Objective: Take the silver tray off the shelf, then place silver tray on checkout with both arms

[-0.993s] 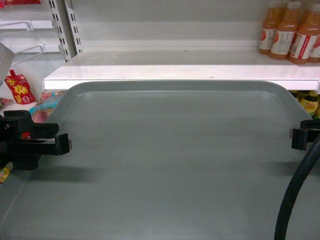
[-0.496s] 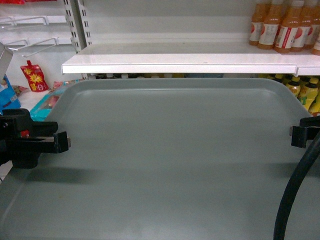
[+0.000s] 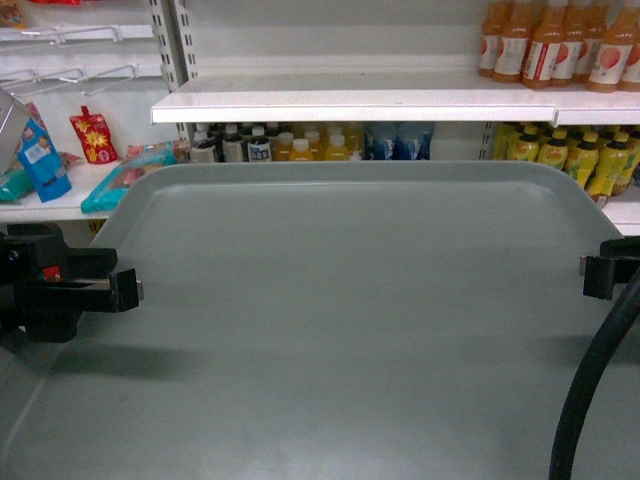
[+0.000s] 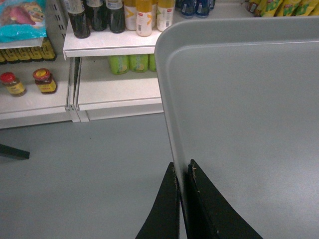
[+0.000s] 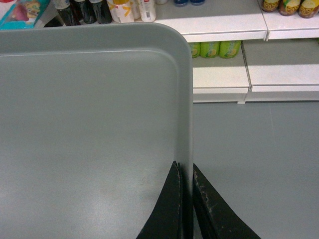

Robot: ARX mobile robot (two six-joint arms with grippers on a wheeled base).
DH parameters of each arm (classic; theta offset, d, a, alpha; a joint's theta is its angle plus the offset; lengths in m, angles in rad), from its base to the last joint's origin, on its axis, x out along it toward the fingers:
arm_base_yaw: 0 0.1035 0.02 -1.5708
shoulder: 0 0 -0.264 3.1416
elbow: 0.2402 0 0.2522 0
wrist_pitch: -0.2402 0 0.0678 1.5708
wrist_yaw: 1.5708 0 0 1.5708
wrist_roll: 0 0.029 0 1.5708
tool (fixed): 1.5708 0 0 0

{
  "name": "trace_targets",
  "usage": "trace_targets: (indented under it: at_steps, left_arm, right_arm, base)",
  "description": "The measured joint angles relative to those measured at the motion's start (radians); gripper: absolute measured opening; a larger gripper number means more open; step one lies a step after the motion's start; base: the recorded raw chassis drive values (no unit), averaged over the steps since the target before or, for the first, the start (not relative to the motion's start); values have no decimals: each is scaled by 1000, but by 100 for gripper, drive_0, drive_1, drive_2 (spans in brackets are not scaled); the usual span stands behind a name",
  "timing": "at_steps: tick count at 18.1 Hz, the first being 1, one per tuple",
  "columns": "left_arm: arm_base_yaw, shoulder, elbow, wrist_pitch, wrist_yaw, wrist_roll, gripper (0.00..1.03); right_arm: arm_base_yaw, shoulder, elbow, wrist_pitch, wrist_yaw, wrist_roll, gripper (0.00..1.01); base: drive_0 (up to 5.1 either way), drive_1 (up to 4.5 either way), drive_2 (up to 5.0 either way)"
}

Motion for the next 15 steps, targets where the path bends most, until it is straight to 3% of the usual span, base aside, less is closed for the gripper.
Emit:
trace_targets:
  at_steps: [15]
  left_arm:
    - [0,-1,0,1,-2,0,3]
  right_arm:
    - [0,-2,0,3,1,0,3]
  base:
    - [10,-409,430]
